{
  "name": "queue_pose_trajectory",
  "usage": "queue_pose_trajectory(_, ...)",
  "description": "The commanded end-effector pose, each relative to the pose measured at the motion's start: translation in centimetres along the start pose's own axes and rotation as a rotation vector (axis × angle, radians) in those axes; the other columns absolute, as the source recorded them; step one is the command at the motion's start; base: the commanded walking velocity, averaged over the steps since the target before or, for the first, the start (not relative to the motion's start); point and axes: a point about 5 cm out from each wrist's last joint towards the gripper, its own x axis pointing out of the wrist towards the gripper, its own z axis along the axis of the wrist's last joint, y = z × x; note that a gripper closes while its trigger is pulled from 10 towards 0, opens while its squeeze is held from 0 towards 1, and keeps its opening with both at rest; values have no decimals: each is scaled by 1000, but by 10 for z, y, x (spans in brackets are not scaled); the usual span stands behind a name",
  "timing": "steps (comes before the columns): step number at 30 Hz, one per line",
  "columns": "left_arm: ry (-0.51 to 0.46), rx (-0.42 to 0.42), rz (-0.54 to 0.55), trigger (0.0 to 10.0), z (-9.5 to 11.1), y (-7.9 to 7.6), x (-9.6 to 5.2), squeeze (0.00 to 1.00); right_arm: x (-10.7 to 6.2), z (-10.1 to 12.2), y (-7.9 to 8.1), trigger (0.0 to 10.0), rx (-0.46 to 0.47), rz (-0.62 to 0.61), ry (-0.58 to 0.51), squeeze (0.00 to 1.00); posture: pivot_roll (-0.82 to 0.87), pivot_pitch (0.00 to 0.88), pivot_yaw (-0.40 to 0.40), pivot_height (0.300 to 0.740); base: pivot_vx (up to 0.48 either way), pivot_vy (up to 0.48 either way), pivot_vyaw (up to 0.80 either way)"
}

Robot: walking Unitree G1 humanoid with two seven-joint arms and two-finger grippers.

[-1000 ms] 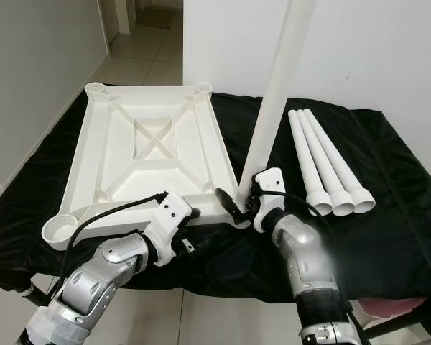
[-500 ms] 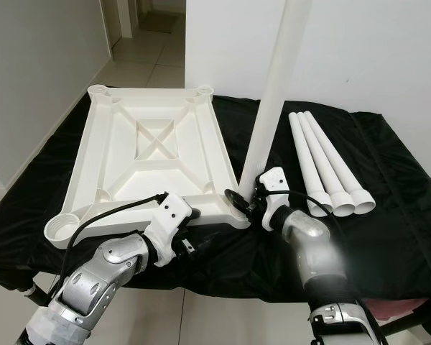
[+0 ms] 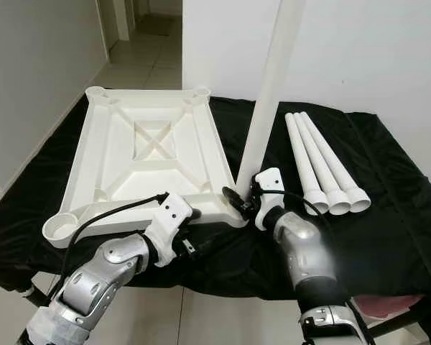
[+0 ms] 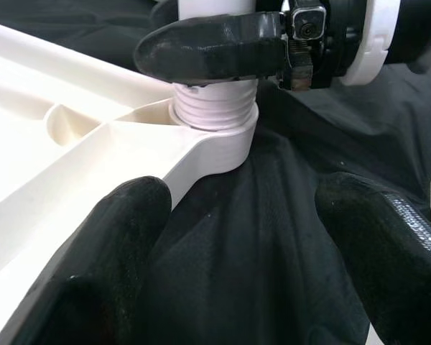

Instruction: Building children table

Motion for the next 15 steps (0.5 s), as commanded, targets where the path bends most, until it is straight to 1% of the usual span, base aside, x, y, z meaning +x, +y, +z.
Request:
queue_pose_trajectory(1, 4, 7, -26, 10000, -1, -3, 1, 0, -2, -9, 0, 10000, 3, -42, 54, 0, 2, 9, -56, 740, 0, 0, 0)
queue_pose_trajectory(3, 6, 5, -27, 10000, -2, -3, 1, 0, -3, -12, -1, 10000, 39, -156, 77, 0, 1, 13, -52, 740, 0, 0, 0)
queue_pose_trajectory(4, 9, 3, -29, 10000, -3, -4, 0, 0, -5, -14, -1, 10000, 30, -230, 87, 0, 1, 14, -50, 740, 0, 0, 0)
queue_pose_trajectory(5, 9, 3, -29, 10000, -3, -4, 0, 0, -5, -14, -1, 10000, 30, -230, 87, 0, 1, 14, -50, 740, 0, 0, 0)
queue_pose_trajectory(6, 11, 2, -30, 10000, -4, -4, 0, 0, -6, -14, -2, 10000, 20, -278, 92, 0, 1, 14, -50, 740, 0, 0, 0)
queue_pose_trajectory(7, 13, 1, -31, 10000, -4, -4, -1, 0, -8, -15, 0, 10000, 29, -327, 92, 0, 1, 18, -49, 740, 0, 0, 0)
queue_pose_trajectory(8, 14, 0, -32, 10000, -4, -5, -1, 0, -9, -16, 5, 10000, 33, -382, 92, 0, 2, 21, -51, 740, 0, 0, 0)
queue_pose_trajectory(9, 14, 0, -32, 10000, -4, -5, -1, 0, -9, -16, 5, 10000, 33, -382, 92, 0, 2, 21, -51, 740, 0, 0, 0)
queue_pose_trajectory(13, 15, -1, -29, 10000, -4, -4, -1, 0, -11, -18, 23, 10000, 45, -502, 107, 0, 6, 25, -53, 740, 0, 0, 0)
queue_pose_trajectory(14, 15, -1, -29, 10000, -4, -4, -1, 0, -11, -18, 23, 10000, 45, -502, 107, 0, 6, 25, -53, 740, 0, 0, 0)
queue_pose_trajectory(15, 14, -2, -28, 10000, -4, -4, -1, 0, -11, -18, 28, 10000, 62, -524, 101, 0, 8, 26, -55, 740, 0, 0, 0)
